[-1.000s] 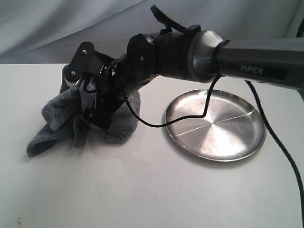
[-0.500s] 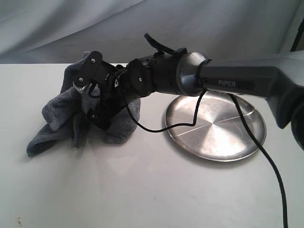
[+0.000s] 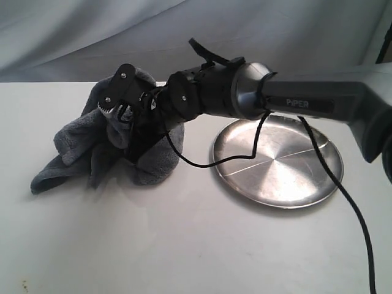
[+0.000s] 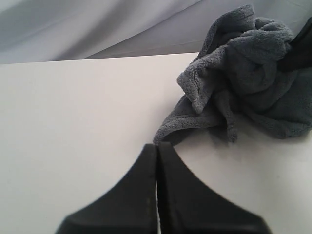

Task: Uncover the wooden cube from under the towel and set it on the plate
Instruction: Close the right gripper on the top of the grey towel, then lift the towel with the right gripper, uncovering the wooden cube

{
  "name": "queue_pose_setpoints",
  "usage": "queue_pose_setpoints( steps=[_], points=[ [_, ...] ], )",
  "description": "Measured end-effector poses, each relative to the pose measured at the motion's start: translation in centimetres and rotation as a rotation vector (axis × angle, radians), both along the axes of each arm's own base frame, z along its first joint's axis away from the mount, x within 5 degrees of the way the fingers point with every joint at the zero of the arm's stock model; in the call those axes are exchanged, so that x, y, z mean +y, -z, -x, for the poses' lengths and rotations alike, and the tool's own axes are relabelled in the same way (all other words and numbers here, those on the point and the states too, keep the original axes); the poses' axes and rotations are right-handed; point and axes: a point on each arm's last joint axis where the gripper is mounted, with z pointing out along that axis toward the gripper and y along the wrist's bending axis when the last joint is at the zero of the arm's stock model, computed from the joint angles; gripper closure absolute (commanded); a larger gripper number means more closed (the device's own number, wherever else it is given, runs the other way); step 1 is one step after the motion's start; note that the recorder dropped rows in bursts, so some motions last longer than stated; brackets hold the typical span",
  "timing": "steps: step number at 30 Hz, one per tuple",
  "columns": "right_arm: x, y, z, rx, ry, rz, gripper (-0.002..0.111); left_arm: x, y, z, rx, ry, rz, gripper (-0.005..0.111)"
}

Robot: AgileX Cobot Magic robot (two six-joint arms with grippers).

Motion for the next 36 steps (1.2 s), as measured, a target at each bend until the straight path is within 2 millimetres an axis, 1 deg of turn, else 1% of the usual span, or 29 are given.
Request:
queue_pose_setpoints(
  steps=[2, 3, 5, 7, 9, 11, 15, 18, 21, 27, 36],
  points=[
    [-0.3, -1.4, 0.3, -0.001, -0.008, 0.005, 0.108, 0.0, 0.0, 0.0, 0.0, 0.0, 0.0, 0.107],
    [-0.5, -2.5, 0.5, -0.014, -0.012, 0.002, 0.108, 0.0, 0.0, 0.0, 0.0, 0.0, 0.0, 0.107],
    [-0.9, -4.8, 0.9, -0.056, -0.021, -0.008, 0.108, 0.0, 0.0, 0.0, 0.0, 0.0, 0.0, 0.107],
    [-1.5, -7.7, 1.4, -0.121, -0.03, -0.017, 0.108, 0.0, 0.0, 0.0, 0.0, 0.0, 0.0, 0.107],
    [-2.1, -9.9, 1.8, -0.168, -0.031, -0.028, 0.108, 0.0, 0.0, 0.0, 0.0, 0.0, 0.0, 0.107],
    [-2.5, -11.3, 2.2, -0.188, -0.029, -0.037, 0.108, 0.0, 0.0, 0.0, 0.0, 0.0, 0.0, 0.107],
    [-3.3, -13.2, 3.0, -0.206, -0.032, -0.027, 0.108, 0.0, 0.0, 0.0, 0.0, 0.0, 0.0, 0.107],
    [-3.8, -14.2, 3.4, -0.216, -0.035, -0.015, 0.108, 0.0, 0.0, 0.0, 0.0, 0.0, 0.0, 0.107],
    [-4.1, -14.8, 3.7, -0.218, -0.036, -0.009, 0.108, 0.0, 0.0, 0.0, 0.0, 0.0, 0.0, 0.107],
    [-4.5, -15.0, 3.6, -0.251, -0.034, 0.033, 0.108, 0.0, 0.0, 0.0, 0.0, 0.0, 0.0, 0.107],
    [-4.1, -15.8, 3.2, -0.321, -0.009, -0.047, 0.108, 0.0, 0.0, 0.0, 0.0, 0.0, 0.0, 0.107]
  ],
)
